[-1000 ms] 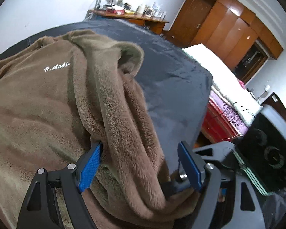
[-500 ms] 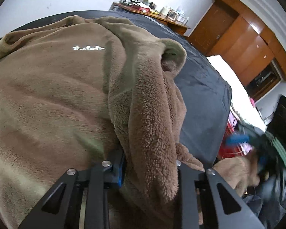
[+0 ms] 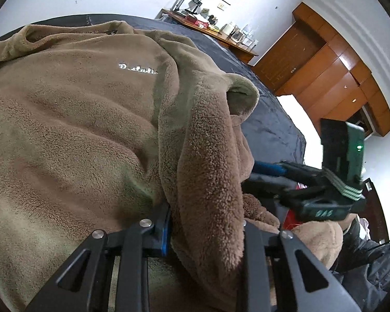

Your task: Fold clothes

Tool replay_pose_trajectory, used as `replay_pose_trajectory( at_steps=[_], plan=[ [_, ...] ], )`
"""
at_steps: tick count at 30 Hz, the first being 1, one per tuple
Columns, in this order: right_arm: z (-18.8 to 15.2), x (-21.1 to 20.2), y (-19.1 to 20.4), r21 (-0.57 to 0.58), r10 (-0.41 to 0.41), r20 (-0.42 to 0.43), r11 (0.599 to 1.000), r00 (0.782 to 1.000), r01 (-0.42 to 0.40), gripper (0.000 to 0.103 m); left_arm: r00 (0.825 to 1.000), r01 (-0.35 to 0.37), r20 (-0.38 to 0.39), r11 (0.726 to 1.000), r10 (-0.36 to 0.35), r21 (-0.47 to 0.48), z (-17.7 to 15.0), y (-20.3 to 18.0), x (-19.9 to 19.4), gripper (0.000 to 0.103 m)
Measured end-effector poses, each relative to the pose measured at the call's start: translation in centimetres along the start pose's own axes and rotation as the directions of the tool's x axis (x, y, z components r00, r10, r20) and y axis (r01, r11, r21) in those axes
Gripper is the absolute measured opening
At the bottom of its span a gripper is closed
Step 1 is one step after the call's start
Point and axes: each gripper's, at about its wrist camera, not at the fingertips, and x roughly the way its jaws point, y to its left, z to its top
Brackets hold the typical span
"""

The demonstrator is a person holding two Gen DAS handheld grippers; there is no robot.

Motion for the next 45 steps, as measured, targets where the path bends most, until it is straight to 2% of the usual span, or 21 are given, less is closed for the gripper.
replay_pose_trajectory(
  at_steps=[5,6,8,11,14,17,20,22,23,27,28,29,31,32,33,36,38,39,42,43,45],
  plan=[
    [0.7,2.0,1.2,0.017,-0.014,-0.008,1.0,1.0,0.014,0.06,1.0,0.012,-0.001,1.0,-0.012,-0.008,0.1,0.2,0.0,0.029],
    [0.8,2.3,1.4,0.012,-0.02,-0.007,1.0,1.0,0.02,0.055,1.0,0.013,-0.002,1.0,-0.013,-0.009,0.1,0.2,0.0,0.03],
    [1.1,2.4,1.9,-0.009,-0.026,-0.001,1.0,1.0,0.026,0.034,1.0,0.011,-0.004,1.0,-0.011,-0.006,0.1,0.2,-0.2,0.031],
    [1.5,2.0,2.4,-0.034,-0.037,0.018,0.999,0.999,0.037,0.014,1.0,0.006,-0.007,1.0,-0.006,-0.003,0.1,-0.1,-0.2,0.031],
    [2.0,0.5,1.8,-0.029,-0.063,0.063,0.997,0.996,0.065,0.01,1.0,-0.003,-0.012,1.0,0.003,-0.009,0.3,-0.2,-0.1,0.032],
    [2.8,-1.7,0.2,-0.004,-0.173,0.133,0.985,0.976,0.175,0.009,1.0,-0.014,-0.02,1.0,0.014,-0.009,0.6,-0.6,0.1,0.032],
    [3.2,-5.5,-3.3,0.059,-0.316,0.197,0.949,0.928,0.311,0.009,0.999,-0.021,-0.034,1.0,0.022,0.012,1.2,-1.7,0.7,0.032],
    [3.7,-8.0,-5.6,0.081,-0.452,0.245,0.891,0.858,0.447,0.009,0.999,-0.018,-0.049,0.999,0.02,0.039,1.7,-3.0,1.4,0.032],
    [4.1,-9.2,-6.7,0.082,-0.528,0.274,0.845,0.804,0.528,0.009,0.998,-0.014,-0.058,0.998,0.017,0.059,2.0,-3.9,1.9,0.032],
    [7.3,-12.6,-10.5,0.1,-0.761,0.379,0.6,0.527,0.794,0.009,0.995,0.017,-0.097,0.989,-0.002,0.146,3.1,-8.4,4.3,0.032],
    [8.3,-13.0,-11.3,0.113,-0.786,0.392,0.557,0.478,0.823,0.009,0.994,0.023,-0.107,0.986,-0.005,0.167,3.3,-9.7,5.0,0.039],
    [9.4,-13.3,-12.1,0.127,-0.805,0.4,0.522,0.438,0.843,0.009,0.993,0.027,-0.114,0.982,-0.006,0.186,3.5,-11.1,5.9,0.044],
    [11.4,-13.6,-13.7,0.147,-0.827,0.415,0.471,0.378,0.87,0.009,0.991,0.054,-0.13,0.979,-0.028,0.199,3.9,-13.1,7.4,0.067],
    [12.4,-13.8,-14.4,0.157,-0.837,0.422,0.446,0.349,0.881,0.009,0.987,0.089,-0.149,0.975,-0.059,0.203,4.0,-14.1,8.2,0.068],
    [13.3,-13.7,-15.3,0.158,-0.842,0.421,0.435,0.337,0.887,0.009,0.979,0.139,-0.177,0.969,-0.103,0.206,4.0,-15.1,8.9,0.069],
    [15.8,-11.4,-16.6,0.121,-0.846,0.398,0.432,0.354,0.894,0.01,0.953,0.242,-0.239,0.94,-0.185,0.239,3.7,-18.2,10.9,0.077],
    [16.9,-9.1,-17.4,0.059,-0.843,0.359,0.449,0.4,0.892,0.01,0.946,0.263,-0.262,0.923,-0.189,0.282,3.2,-19.9,11.7,0.077],
    [17.4,-8.1,-17.6,0.029,-0.839,0.333,0.464,0.429,0.885,0.011,0.945,0.266,-0.267,0.919,-0.189,0.291,3.0,-20.2,11.8,0.077],
    [17.3,-6.4,-19.5,-0.017,-0.805,0.229,0.559,0.547,0.829,0.016,0.952,0.249,-0.244,0.928,-0.182,0.276,3.3,-19.1,11.1,0.077],
    [16.9,-6.4,-20.1,-0.01,-0.787,0.197,0.595,0.585,0.804,0.026,0.957,0.237,-0.228,0.936,-0.178,0.262,3.5,-18.4,10.7,0.077],
    [15.4,-7.1,-21.6,0.037,-0.743,0.151,0.663,0.652,0.747,0.059,0.969,0.203,-0.186,0.957,-0.166,0.207,4.2,-16.1,9.5,0.077]
  ],
)
